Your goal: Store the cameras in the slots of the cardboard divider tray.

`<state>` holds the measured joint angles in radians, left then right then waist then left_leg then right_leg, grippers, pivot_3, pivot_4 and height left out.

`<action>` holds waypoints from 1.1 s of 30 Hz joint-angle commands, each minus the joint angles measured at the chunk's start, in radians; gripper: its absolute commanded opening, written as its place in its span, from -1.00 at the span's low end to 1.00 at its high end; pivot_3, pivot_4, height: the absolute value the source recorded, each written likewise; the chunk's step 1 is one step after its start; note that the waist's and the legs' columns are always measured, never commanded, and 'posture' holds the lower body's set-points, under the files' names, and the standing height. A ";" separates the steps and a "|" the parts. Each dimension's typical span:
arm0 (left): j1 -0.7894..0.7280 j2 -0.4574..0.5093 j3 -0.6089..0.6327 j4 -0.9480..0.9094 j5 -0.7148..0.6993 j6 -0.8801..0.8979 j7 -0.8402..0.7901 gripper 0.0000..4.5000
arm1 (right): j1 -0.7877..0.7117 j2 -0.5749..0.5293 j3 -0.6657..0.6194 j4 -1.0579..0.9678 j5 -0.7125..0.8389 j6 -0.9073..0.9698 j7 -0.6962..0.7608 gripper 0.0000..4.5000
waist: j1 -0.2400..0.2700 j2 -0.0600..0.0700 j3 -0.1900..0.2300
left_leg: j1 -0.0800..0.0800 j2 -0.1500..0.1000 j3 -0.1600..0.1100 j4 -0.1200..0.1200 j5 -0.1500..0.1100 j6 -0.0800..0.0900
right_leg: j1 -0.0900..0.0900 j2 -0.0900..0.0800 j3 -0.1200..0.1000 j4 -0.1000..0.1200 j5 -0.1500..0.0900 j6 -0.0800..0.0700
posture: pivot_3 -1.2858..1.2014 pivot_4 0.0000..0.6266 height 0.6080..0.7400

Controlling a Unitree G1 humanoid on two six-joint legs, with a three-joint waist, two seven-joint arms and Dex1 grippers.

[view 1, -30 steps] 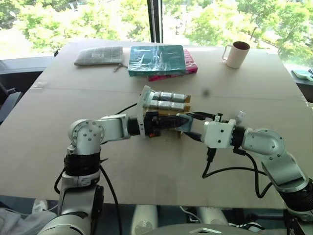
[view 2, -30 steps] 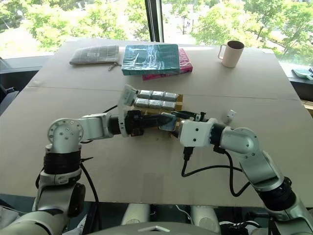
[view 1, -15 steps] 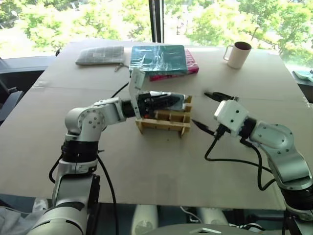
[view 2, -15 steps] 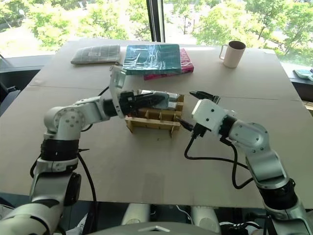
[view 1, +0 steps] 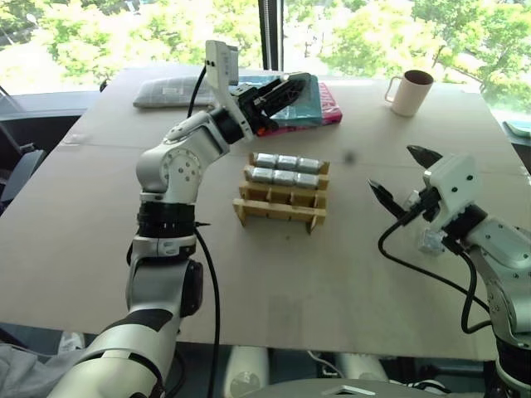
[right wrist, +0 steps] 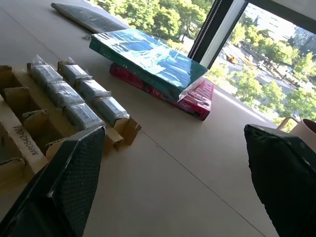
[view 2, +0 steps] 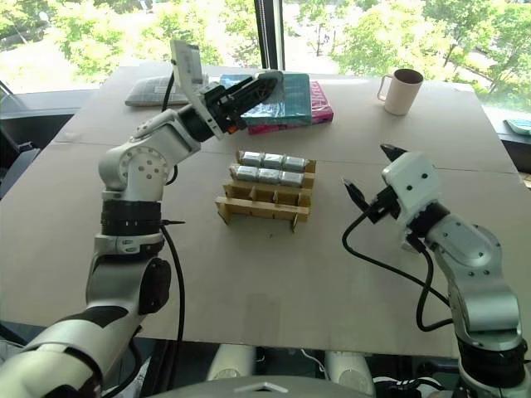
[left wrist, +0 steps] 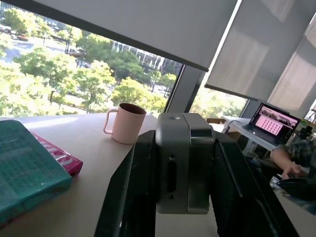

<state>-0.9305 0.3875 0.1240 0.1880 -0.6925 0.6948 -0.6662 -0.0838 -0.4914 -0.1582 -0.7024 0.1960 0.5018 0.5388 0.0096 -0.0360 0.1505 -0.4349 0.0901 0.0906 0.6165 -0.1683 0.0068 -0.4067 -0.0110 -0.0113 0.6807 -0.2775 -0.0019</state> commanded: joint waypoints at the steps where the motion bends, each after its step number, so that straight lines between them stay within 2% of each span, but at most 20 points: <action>1: 0.046 0.209 -0.038 -0.086 -0.025 0.098 -0.254 -0.62 | 0.131 -0.033 -0.104 -0.170 0.091 0.034 0.038 0.98 | -0.008 0.000 0.000 | 0.000 0.000 0.000 0.000 0.000 0.000 | 0.000 0.000 0.000 0.000 0.000 0.000 | 0.03 -0.52 1.00; 4: 0.090 0.356 -0.101 -0.080 0.030 0.083 -0.422 -0.62 | 0.210 -0.048 -0.148 -0.218 0.137 0.063 0.051 0.98 | -0.016 0.001 0.000 | 0.002 0.000 -0.001 -0.001 0.000 0.000 | 0.000 0.000 0.000 0.000 0.000 0.000 | 0.03 -0.52 1.00; 6: 0.123 0.436 -0.176 -0.053 0.125 -0.026 -0.529 -0.62 | 0.248 -0.053 -0.167 -0.233 0.152 0.073 0.056 0.98 | -0.025 0.001 0.001 | 0.003 0.000 -0.002 -0.003 0.000 0.000 | 0.000 0.000 0.000 0.000 0.000 0.000 | 0.03 -0.52 1.00; 9: 0.134 0.486 -0.249 0.022 0.215 -0.134 -0.640 -0.62 | 0.276 -0.051 -0.192 -0.254 0.220 0.090 0.063 0.98 | -0.019 0.001 0.001 | 0.003 0.001 -0.002 -0.001 0.000 0.000 | 0.000 0.000 -0.001 0.000 0.000 0.000 | 0.03 -0.52 1.00; 18: -0.030 0.411 -0.389 0.348 0.459 -0.451 -0.825 -0.62 | 0.365 -0.120 -0.191 -0.307 0.309 0.008 0.162 0.98 | 0.004 0.001 0.001 | 0.000 0.000 -0.001 0.000 -0.001 0.001 | 0.000 -0.001 -0.002 -0.001 -0.001 -0.001 | 0.03 -0.52 1.00; 26: -0.188 0.306 -0.439 0.599 0.600 -0.624 -0.932 -0.62 | 0.404 -0.119 -0.135 -0.319 0.266 -0.053 0.132 0.98 | 0.003 0.001 0.001 | -0.002 0.000 -0.002 0.002 -0.001 0.001 | 0.000 -0.001 -0.003 -0.001 -0.001 0.000 | 0.03 -0.52 1.00; 33: -0.268 0.240 -0.470 0.795 0.718 -0.785 -0.944 -0.62 | 0.408 -0.116 -0.088 -0.328 0.233 -0.068 0.089 0.98 | 0.002 0.001 0.001 | -0.002 0.000 -0.002 0.002 -0.001 0.001 | 0.000 0.000 -0.003 -0.001 -0.001 0.001 | 0.03 -0.52 1.00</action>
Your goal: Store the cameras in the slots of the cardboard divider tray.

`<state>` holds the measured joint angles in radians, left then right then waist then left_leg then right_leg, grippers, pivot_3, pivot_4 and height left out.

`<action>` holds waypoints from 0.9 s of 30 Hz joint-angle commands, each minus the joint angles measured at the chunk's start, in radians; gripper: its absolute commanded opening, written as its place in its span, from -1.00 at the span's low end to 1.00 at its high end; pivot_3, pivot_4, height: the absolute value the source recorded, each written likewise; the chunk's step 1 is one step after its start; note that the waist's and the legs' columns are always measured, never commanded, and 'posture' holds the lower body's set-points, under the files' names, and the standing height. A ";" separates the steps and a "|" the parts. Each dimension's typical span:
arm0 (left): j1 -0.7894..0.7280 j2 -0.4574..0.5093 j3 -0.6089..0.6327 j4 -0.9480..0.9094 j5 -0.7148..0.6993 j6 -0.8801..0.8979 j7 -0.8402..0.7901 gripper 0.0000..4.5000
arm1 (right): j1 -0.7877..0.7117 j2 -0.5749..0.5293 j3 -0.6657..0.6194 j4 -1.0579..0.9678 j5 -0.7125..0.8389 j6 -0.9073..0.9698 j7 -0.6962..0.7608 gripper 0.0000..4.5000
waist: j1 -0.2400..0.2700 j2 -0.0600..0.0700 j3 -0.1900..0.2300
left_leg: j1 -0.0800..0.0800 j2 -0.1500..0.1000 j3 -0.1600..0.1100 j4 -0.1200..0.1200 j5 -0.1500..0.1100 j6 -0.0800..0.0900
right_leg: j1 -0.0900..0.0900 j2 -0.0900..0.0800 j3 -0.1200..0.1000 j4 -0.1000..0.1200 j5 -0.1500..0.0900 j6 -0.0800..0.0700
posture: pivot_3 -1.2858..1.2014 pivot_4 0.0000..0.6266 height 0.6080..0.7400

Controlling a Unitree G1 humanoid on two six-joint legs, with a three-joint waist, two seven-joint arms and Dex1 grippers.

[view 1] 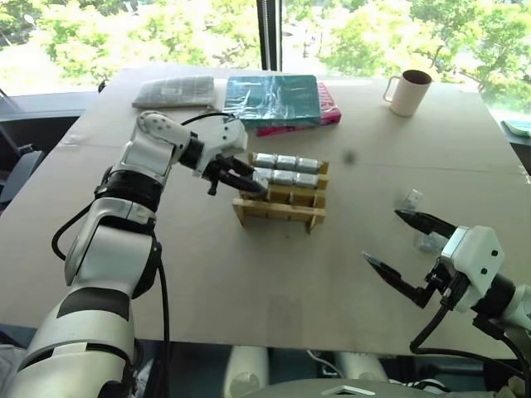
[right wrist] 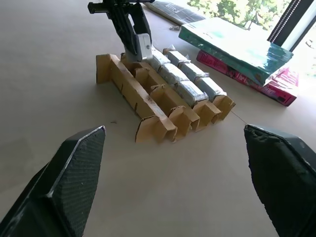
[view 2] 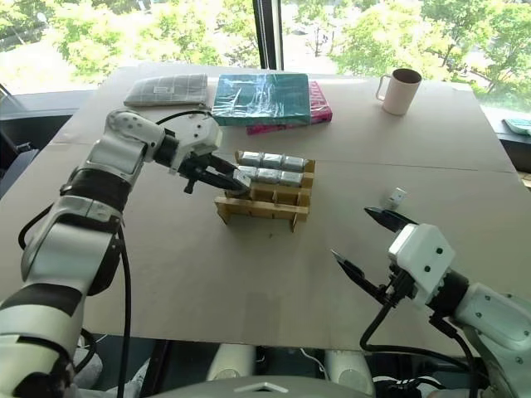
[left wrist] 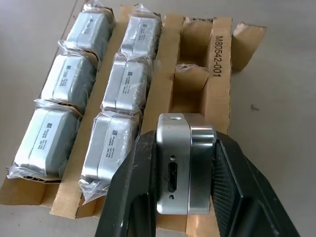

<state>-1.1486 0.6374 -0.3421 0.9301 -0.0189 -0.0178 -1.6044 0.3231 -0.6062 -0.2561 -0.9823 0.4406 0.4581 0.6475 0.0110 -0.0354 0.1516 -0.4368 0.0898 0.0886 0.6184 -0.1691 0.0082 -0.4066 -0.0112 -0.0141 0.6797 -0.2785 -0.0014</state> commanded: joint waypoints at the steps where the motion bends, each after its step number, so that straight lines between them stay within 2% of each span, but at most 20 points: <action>1: -0.058 -0.016 -0.009 0.075 0.063 -0.094 -0.006 -0.62 | 0.003 -0.002 0.015 -0.049 -0.017 -0.026 -0.025 0.98 | 0.001 0.000 0.000 | 0.000 0.000 0.000 0.000 0.000 0.000 | 0.000 0.000 0.000 0.000 0.000 0.000 | 0.03 -0.52 1.00; 11: -0.114 -0.073 -0.021 0.156 0.165 -0.196 0.020 -0.62 | 0.030 0.002 0.032 -0.057 -0.055 -0.044 -0.054 0.98 | 0.001 0.000 0.000 | 0.000 0.000 0.000 0.001 0.000 0.000 | 0.000 0.000 0.000 0.000 0.000 0.000 | 0.03 -0.52 1.00; 13: -0.108 -0.072 -0.032 0.122 0.119 -0.169 -0.001 -0.17 | 0.037 0.002 0.031 -0.056 -0.057 -0.046 -0.058 1.00 | 0.002 0.000 0.000 | 0.000 0.000 -0.001 0.001 0.000 0.000 | 0.000 0.000 -0.001 0.000 0.000 0.000 | 0.03 -0.52 1.00; 15: -0.099 -0.063 -0.010 0.048 0.042 -0.106 -0.010 0.17 | 0.050 0.004 0.018 -0.059 -0.058 -0.038 -0.066 1.00 | 0.001 -0.001 0.000 | -0.001 0.000 -0.001 0.001 0.000 0.000 | 0.000 0.000 -0.001 0.000 0.000 0.000 | 0.03 -0.52 1.00; 18: -0.066 0.047 0.029 -0.202 -0.188 0.223 -0.010 0.84 | 0.080 0.005 -0.023 -0.064 -0.080 -0.027 -0.101 1.00 | -0.004 0.000 0.000 | -0.001 0.000 -0.002 0.001 0.000 0.000 | 0.000 0.000 -0.001 0.000 0.000 0.000 | 0.03 -0.52 1.00; 19: -0.048 0.099 0.037 -0.268 -0.250 0.310 -0.010 0.96 | 0.086 0.001 -0.029 -0.065 -0.082 -0.006 -0.112 1.00 | -0.012 0.000 0.001 | -0.002 0.000 -0.004 0.001 0.000 0.000 | 0.000 0.000 -0.001 0.000 0.000 0.000 | 0.03 -0.52 1.00; 21: 0.005 0.184 0.085 -0.367 -0.335 0.457 -0.010 0.96 | 0.097 0.000 -0.036 -0.060 -0.088 0.016 -0.123 1.00 | -0.033 0.001 0.000 | -0.001 0.001 -0.007 0.001 0.000 0.000 | 0.000 0.000 0.000 0.001 0.000 0.000 | 0.03 -0.52 1.00; 23: 0.095 0.216 0.185 -0.460 -0.380 0.518 0.027 0.96 | 0.095 0.005 -0.048 -0.036 -0.061 0.067 -0.139 1.00 | -0.038 0.003 0.000 | 0.003 0.001 -0.005 0.000 0.000 0.000 | 0.001 0.001 0.001 0.002 0.000 0.000 | 0.03 -0.52 1.00; 25: 0.267 0.159 0.370 -0.620 -0.498 0.493 0.147 0.96 | 0.066 -0.016 -0.045 0.030 -0.120 0.140 -0.188 1.00 | -0.040 0.006 -0.002 | 0.006 0.001 -0.005 0.000 0.000 0.000 | 0.003 0.000 0.001 0.003 0.000 0.000 | 0.03 -0.52 1.00; 27: 0.406 0.113 0.467 -0.775 -0.566 0.492 0.220 0.96 | 0.039 -0.022 -0.049 0.071 -0.124 0.216 -0.215 1.00 | -0.032 0.005 -0.002 | 0.008 0.001 -0.006 0.002 0.000 0.000 | 0.007 -0.004 0.001 0.004 0.000 0.001 | 0.03 -0.52 1.00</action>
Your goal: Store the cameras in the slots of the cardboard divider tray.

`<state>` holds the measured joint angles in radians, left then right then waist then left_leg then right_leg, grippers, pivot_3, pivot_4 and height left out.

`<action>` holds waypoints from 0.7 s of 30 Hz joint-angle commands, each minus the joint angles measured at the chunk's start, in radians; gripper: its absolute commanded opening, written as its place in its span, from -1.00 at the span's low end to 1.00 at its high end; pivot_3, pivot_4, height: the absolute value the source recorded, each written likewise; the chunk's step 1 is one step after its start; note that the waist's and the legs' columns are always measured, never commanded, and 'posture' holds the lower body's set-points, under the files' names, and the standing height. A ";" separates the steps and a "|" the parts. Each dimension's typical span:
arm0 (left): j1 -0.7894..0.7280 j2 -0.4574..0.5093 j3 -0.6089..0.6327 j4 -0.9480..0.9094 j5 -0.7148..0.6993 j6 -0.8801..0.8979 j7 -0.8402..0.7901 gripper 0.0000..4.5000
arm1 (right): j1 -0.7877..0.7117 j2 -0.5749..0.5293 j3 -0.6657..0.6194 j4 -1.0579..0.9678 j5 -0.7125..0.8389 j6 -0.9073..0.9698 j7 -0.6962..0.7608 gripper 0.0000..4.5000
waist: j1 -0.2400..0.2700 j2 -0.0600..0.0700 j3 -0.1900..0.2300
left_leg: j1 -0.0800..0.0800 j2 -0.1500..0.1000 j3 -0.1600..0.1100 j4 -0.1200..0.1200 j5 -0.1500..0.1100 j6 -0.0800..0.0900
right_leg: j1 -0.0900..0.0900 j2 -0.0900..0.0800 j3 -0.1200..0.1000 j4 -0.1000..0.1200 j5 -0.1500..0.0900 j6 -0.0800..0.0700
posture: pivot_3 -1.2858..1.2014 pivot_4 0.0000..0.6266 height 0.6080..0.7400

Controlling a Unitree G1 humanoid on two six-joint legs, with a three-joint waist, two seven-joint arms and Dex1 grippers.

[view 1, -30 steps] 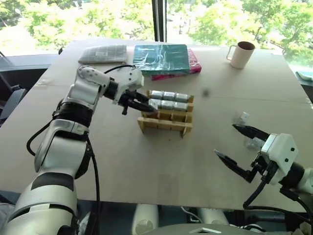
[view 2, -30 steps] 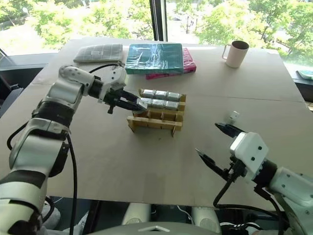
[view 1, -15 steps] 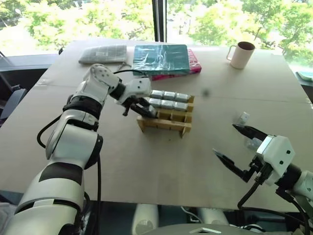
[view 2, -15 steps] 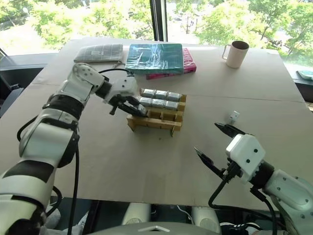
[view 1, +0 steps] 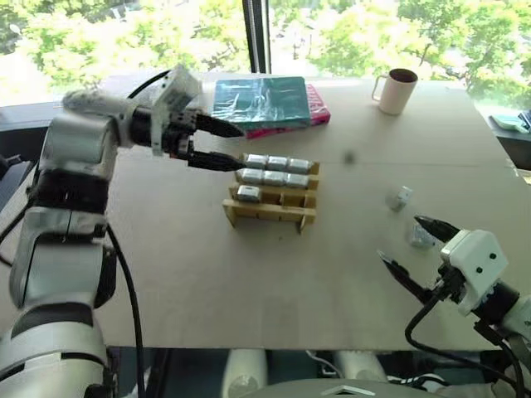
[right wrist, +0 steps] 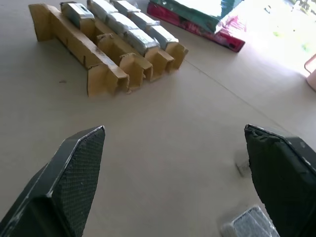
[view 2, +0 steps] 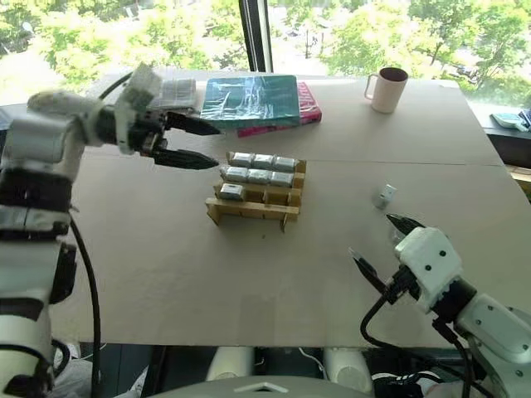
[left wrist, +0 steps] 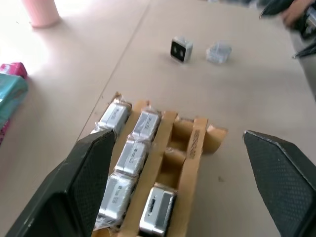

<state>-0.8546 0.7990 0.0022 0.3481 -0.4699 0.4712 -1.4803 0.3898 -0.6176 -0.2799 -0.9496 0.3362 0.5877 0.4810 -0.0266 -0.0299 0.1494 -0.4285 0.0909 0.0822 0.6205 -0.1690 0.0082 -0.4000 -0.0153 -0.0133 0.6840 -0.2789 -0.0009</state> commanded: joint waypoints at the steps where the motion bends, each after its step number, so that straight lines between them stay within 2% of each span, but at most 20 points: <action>1: 0.168 -0.056 0.138 -0.268 -0.144 0.039 0.116 0.96 | -0.043 0.001 -0.031 0.053 0.002 0.128 -0.060 1.00 | 0.012 -0.002 0.001 | -0.001 0.001 -0.001 0.003 0.000 0.000 | 0.000 -0.002 -0.001 0.001 0.000 0.000 | 0.03 -0.52 1.00; 4: 0.323 -0.077 0.172 -0.452 -0.252 0.118 0.145 0.96 | -0.116 0.035 -0.023 0.118 0.000 0.245 -0.129 1.00 | 0.021 -0.006 0.003 | -0.003 0.001 -0.003 0.009 0.000 0.000 | 0.000 -0.002 -0.002 0.005 0.000 0.000 | 0.03 -0.52 1.00; 7: 0.441 -0.075 0.182 -0.559 -0.281 0.120 0.159 0.96 | -0.203 0.090 -0.040 0.175 0.013 0.359 -0.197 1.00 | 0.021 -0.004 0.002 | -0.002 0.000 -0.003 0.010 0.000 0.000 | 0.000 -0.003 -0.002 0.007 -0.002 -0.003 | 0.03 -0.52 1.00; 10: 0.498 -0.091 0.187 -0.626 -0.282 0.093 0.203 0.96 | -0.274 0.147 -0.058 0.211 0.015 0.454 -0.257 1.00 | 0.019 -0.004 0.003 | -0.001 0.000 -0.003 0.010 0.000 0.000 | 0.000 -0.003 -0.001 0.009 -0.002 -0.004 | 0.03 -0.52 1.00; 15: 0.516 -0.085 0.153 -0.654 -0.255 0.036 0.193 0.96 | -0.339 0.249 -0.065 0.256 0.011 0.536 -0.332 1.00 | 0.020 -0.003 0.003 | -0.003 0.000 -0.004 0.010 0.000 0.000 | -0.002 -0.001 -0.001 0.010 -0.001 -0.002 | 0.03 -0.52 1.00; 20: 0.488 -0.070 0.122 -0.640 -0.264 0.031 0.161 0.96 | -0.370 0.300 -0.062 0.311 -0.008 0.542 -0.368 1.00 | 0.017 -0.003 0.003 | -0.004 -0.001 -0.002 0.009 -0.001 0.001 | -0.004 0.000 0.000 0.010 -0.001 -0.002 | 0.03 -0.52 1.00; 21: 0.485 -0.069 0.117 -0.637 -0.266 0.032 0.156 0.99 | -0.373 0.302 -0.061 0.321 -0.012 0.533 -0.372 0.88 | 0.016 -0.003 0.003 | -0.004 -0.001 -0.001 0.009 -0.001 0.001 | -0.004 0.000 0.000 0.010 -0.001 -0.002 | 0.03 -0.52 1.00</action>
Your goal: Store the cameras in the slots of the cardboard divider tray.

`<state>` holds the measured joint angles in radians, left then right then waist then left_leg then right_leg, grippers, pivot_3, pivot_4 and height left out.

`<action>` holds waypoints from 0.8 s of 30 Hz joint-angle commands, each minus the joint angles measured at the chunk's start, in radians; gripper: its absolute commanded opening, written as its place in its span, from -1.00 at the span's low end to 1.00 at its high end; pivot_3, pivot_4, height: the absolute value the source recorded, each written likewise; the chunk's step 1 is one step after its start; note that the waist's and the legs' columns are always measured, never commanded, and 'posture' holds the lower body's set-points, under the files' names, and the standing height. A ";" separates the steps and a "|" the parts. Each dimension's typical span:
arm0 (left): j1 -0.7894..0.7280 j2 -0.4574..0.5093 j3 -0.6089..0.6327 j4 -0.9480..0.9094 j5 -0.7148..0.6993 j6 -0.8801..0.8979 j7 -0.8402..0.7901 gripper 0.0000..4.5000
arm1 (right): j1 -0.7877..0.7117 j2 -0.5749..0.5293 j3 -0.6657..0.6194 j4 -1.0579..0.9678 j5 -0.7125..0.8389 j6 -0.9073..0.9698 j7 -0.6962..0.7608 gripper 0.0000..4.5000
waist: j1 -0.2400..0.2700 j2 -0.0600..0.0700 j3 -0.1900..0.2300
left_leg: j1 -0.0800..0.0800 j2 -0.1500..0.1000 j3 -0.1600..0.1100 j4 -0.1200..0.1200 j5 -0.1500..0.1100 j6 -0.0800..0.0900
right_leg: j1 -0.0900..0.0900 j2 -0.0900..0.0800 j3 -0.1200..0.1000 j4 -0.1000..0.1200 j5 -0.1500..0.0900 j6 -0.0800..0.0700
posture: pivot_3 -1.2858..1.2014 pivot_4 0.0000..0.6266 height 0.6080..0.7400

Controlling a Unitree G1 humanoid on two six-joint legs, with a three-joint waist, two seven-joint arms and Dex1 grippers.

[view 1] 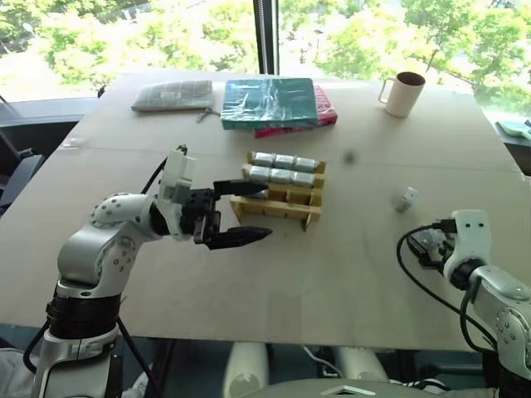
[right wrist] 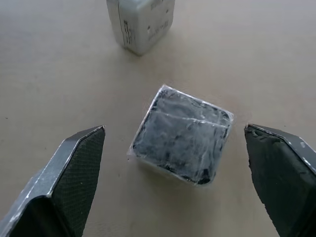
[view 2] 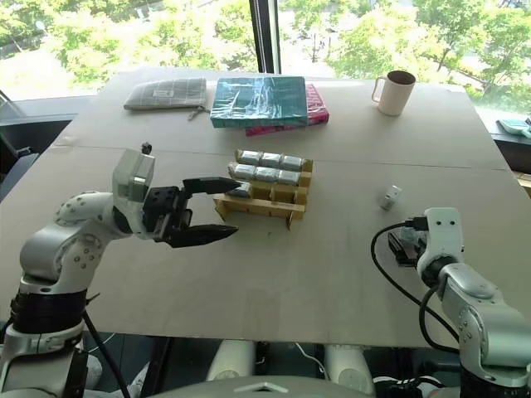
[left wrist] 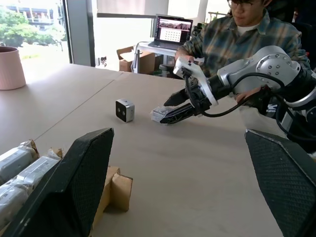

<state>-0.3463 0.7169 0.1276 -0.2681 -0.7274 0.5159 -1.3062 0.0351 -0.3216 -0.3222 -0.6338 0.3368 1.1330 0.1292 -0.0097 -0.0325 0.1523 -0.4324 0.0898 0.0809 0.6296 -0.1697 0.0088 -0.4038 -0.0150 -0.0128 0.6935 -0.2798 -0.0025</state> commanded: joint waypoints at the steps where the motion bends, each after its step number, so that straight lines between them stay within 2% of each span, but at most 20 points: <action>1: -0.028 0.013 -0.015 -0.016 -0.007 -0.015 -0.022 1.00 | -0.022 0.009 -0.019 0.016 -0.015 -0.018 -0.022 0.76 | -0.001 0.000 0.000 | 0.000 0.000 0.000 0.000 0.000 0.000 | 0.000 0.000 0.000 0.000 0.000 0.000 | 0.03 -0.52 1.00; 2: -0.032 0.011 -0.023 -0.012 -0.003 -0.019 -0.025 1.00 | -0.022 0.009 -0.016 0.024 -0.018 -0.026 -0.022 0.71 | -0.001 0.000 0.000 | 0.000 0.000 0.000 0.000 0.000 0.000 | 0.000 0.000 0.000 0.000 0.000 0.000 | 0.03 -0.52 1.00; 4: -0.040 0.004 -0.040 -0.004 0.005 -0.026 -0.028 1.00 | -0.022 0.012 -0.014 0.034 -0.025 -0.046 -0.024 0.26 | -0.001 0.000 0.000 | 0.000 0.000 0.000 -0.001 0.000 0.000 | -0.001 0.000 0.000 0.000 0.000 0.000 | 0.03 -0.52 1.00; 5: -0.046 -0.003 -0.050 -0.004 0.005 -0.021 -0.022 1.00 | -0.019 0.008 -0.011 0.034 -0.028 -0.052 -0.021 0.14 | -0.001 0.000 0.000 | 0.000 0.000 0.000 -0.001 0.000 0.000 | -0.001 0.000 0.000 0.000 0.000 0.000 | 0.03 -0.52 1.00; 6: -0.056 -0.016 -0.055 -0.003 0.000 -0.012 -0.003 1.00 | -0.012 -0.004 -0.004 0.031 -0.035 -0.061 -0.017 -0.09 | -0.001 0.000 0.000 | 0.000 0.000 0.000 -0.001 0.000 0.000 | -0.001 0.000 0.000 0.000 0.000 0.000 | 0.03 -0.52 1.00; 8: -0.081 -0.041 -0.059 -0.003 -0.012 0.030 0.066 1.00 | 0.016 -0.058 0.033 0.015 -0.074 -0.112 0.001 -0.12 | 0.001 0.001 0.001 | 0.000 0.000 0.000 -0.001 0.000 0.000 | -0.001 0.001 0.000 0.000 0.000 0.000 | 0.03 -0.52 1.00; 11: -0.137 -0.070 -0.062 -0.016 -0.070 0.168 0.186 1.00 | 0.084 -0.213 0.113 -0.064 -0.175 -0.325 0.083 -0.12 | 0.001 0.004 0.003 | -0.001 -0.001 0.000 -0.001 0.000 0.001 | -0.001 0.000 0.001 0.000 -0.001 0.002 | 0.03 -0.52 1.00; 13: -0.231 -0.062 -0.081 -0.011 -0.131 0.382 0.302 1.00 | 0.120 -0.336 0.150 -0.180 -0.187 -0.475 0.216 -0.12 | -0.002 0.004 0.003 | -0.001 -0.002 0.001 -0.001 -0.001 0.001 | -0.002 0.001 0.002 0.000 -0.001 0.004 | 0.03 -0.52 1.00; 15: -0.352 -0.071 -0.095 0.061 -0.249 0.614 0.341 1.00 | 0.129 -0.437 0.187 -0.274 -0.177 -0.556 0.336 -0.12 | -0.004 0.004 0.005 | -0.002 -0.001 0.001 -0.001 -0.001 0.001 | -0.003 0.002 0.002 0.000 -0.001 0.004 | 0.03 -0.52 1.00; 17: -0.421 -0.127 -0.090 0.120 -0.296 0.706 0.397 1.00 | 0.101 -0.503 0.235 -0.302 -0.187 -0.606 0.395 -0.12 | -0.005 0.003 0.005 | -0.001 -0.001 -0.003 0.000 -0.001 0.001 | -0.003 0.005 0.002 0.000 -0.001 0.005 | 0.03 -0.52 1.00; 21: -0.442 -0.193 -0.110 0.191 -0.311 0.791 0.438 1.00 | -0.116 -0.520 0.404 -0.261 -0.271 -0.681 0.433 -0.12 | -0.014 0.003 0.006 | 0.001 -0.001 -0.004 0.000 -0.001 0.001 | -0.001 0.007 0.002 -0.001 -0.001 0.005 | 0.03 -0.52 1.00; 24: -0.442 -0.213 -0.122 0.187 -0.304 0.799 0.445 1.00 | -0.222 -0.500 0.459 -0.247 -0.269 -0.667 0.463 -0.12 | -0.009 -0.001 0.009 | 0.000 -0.003 -0.006 0.000 -0.001 0.001 | -0.003 0.006 0.002 0.000 -0.001 0.005 | 0.03 -0.52 1.00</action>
<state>-0.7756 0.5074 -0.0103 -0.0650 -1.0178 1.3087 -0.8653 -0.1554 -0.8263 0.1224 -0.8703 0.0789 0.4776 0.5731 -0.0183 -0.0332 0.1611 -0.4337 0.0873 0.0740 0.6294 -0.1704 0.0099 -0.4066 -0.0087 -0.0098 0.6937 -0.2809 0.0018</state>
